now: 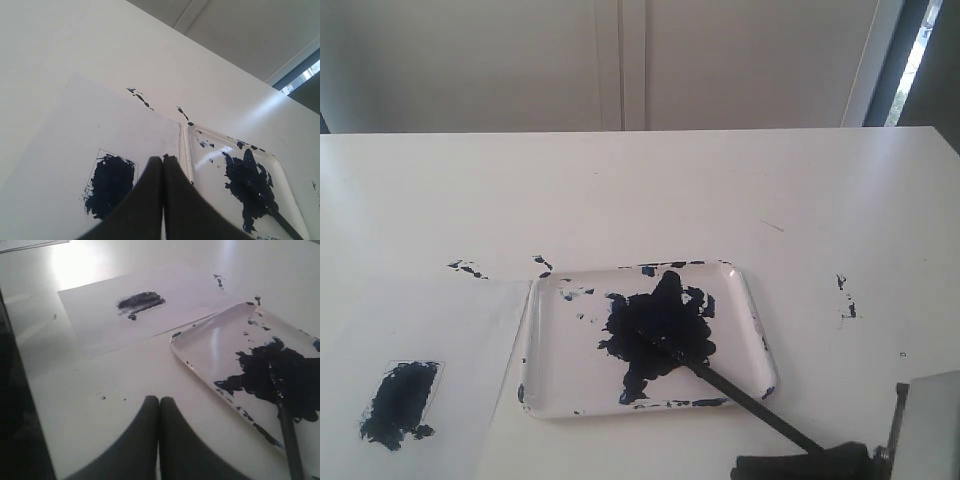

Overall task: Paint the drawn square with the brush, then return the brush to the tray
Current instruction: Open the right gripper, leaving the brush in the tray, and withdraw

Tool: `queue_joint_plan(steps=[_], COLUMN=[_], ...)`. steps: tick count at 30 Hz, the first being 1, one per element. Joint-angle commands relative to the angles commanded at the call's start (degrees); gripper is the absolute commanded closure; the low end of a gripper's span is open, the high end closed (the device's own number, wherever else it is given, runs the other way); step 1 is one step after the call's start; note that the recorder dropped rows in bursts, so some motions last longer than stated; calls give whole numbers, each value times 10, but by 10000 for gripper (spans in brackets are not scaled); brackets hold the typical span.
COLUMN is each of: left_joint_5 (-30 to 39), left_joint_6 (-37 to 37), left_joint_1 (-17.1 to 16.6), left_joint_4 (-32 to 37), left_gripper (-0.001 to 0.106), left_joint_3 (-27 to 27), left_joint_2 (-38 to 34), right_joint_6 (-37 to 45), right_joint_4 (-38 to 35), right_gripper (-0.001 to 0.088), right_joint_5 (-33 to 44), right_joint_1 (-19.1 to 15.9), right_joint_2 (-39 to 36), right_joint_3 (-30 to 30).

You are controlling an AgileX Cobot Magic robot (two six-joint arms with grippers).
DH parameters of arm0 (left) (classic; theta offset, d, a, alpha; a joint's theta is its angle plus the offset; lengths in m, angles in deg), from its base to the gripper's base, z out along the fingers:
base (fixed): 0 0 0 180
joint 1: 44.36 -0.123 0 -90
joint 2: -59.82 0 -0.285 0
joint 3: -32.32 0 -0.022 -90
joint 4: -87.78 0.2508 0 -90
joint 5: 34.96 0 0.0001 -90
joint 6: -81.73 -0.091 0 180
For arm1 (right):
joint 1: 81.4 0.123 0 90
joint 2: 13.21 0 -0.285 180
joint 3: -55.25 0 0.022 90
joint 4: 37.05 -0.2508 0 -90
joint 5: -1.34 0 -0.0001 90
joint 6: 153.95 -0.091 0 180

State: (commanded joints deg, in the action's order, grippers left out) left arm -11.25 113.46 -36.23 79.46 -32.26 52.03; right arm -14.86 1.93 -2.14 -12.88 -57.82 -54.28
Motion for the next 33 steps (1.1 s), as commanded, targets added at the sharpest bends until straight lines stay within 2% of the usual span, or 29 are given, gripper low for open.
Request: queue_joint_plan(steps=[6,10,33], left_joint_5=[0,0,0], left_joint_6=[0,0,0], left_joint_1=[0,0,0], left_joint_4=[0,0,0], left_gripper=[1053,1053,1053], left_joint_3=[0,0,0], left_joint_2=[0,0,0], right_joint_6=[0,1,-32], right_joint_4=[-31,-33,-33], right_gripper=[868,868,868], right_joint_5=[-9,-27,-25], right_joint_1=[0,0,0], right_joint_2=[1,1,1], right_joint_3=[35,35,35])
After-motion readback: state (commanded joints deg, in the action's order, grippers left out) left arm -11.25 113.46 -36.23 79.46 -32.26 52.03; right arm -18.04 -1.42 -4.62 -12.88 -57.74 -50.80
